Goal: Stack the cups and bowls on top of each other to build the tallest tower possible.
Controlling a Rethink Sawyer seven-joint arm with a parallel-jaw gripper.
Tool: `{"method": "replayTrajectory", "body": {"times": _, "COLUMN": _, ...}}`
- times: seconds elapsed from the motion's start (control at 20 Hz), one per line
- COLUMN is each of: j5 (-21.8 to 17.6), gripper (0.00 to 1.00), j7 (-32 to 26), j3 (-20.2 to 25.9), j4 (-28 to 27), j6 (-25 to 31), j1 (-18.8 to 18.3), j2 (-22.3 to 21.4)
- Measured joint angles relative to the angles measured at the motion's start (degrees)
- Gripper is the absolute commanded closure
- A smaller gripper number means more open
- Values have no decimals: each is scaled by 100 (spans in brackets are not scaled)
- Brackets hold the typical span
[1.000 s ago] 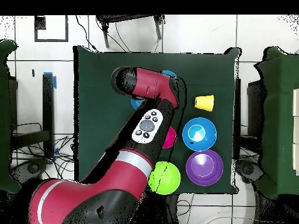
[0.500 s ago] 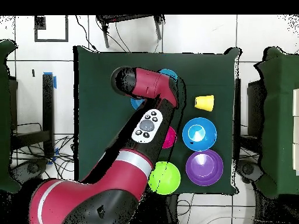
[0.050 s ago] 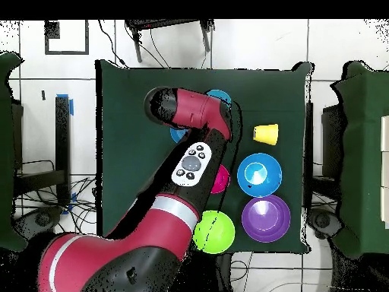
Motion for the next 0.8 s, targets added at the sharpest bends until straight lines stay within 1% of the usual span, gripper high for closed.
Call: {"method": "replayTrajectory", "body": {"times": 0.8, "j5": 0, "gripper": 100, "j7": 0, "j3": 8, "j4": -17, "j6": -153, "j1": -44, "j2": 9}}
